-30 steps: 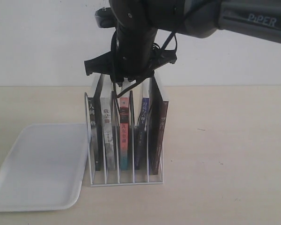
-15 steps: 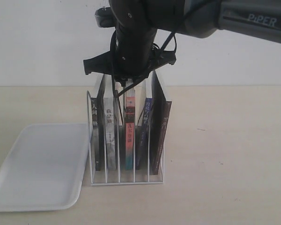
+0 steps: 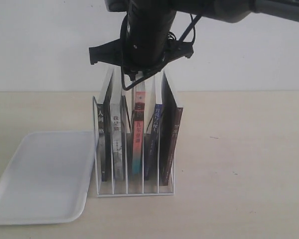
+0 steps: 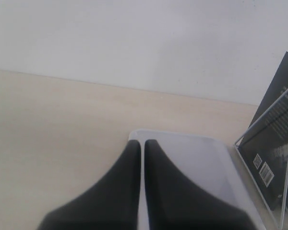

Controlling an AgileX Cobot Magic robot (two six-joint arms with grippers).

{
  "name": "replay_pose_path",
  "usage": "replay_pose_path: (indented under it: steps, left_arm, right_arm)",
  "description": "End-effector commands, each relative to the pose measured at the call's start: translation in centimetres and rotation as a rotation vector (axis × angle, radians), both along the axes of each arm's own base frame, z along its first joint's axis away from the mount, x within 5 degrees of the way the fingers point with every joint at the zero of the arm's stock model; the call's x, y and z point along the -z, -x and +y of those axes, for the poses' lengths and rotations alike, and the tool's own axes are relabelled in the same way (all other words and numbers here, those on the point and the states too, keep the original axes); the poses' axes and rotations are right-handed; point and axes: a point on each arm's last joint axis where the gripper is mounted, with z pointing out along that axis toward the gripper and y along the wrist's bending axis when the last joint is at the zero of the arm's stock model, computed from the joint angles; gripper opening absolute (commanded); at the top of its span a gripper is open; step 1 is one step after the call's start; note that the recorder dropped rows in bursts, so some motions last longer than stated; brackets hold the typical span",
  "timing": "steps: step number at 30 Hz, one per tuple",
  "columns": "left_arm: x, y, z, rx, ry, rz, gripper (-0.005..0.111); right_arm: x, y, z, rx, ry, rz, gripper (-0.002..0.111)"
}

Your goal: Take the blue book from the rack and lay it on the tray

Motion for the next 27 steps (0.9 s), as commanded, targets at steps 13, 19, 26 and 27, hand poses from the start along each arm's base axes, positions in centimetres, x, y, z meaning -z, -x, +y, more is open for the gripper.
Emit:
replay_pose_path:
  steps: [13, 19, 26, 27]
  left_arm:
    - [-0.2, 0.0, 0.0, -0.004, 0.017, -0.008, 0.004]
    - [-0.2, 0.0, 0.0, -0.004, 0.017, -0.008, 0.004]
    - [-0.2, 0.0, 0.0, -0.004, 0.017, -0.008, 0.004]
    - [-0.2, 0.0, 0.0, -0.004, 0.017, -0.008, 0.004]
  right_arm:
    - [-6.6, 2.3, -2.9, -0.001, -0.055, -0.129, 0.000]
    - [-7.6, 2.7, -3.3, -0.002, -0.072, -0.150, 0.000]
    - [-7.6, 2.8, -3.4, 0.001, -0.072, -0.144, 0.000]
    - [-7.6, 2.8, -3.4, 0.001, -0.072, -0.144, 0.000]
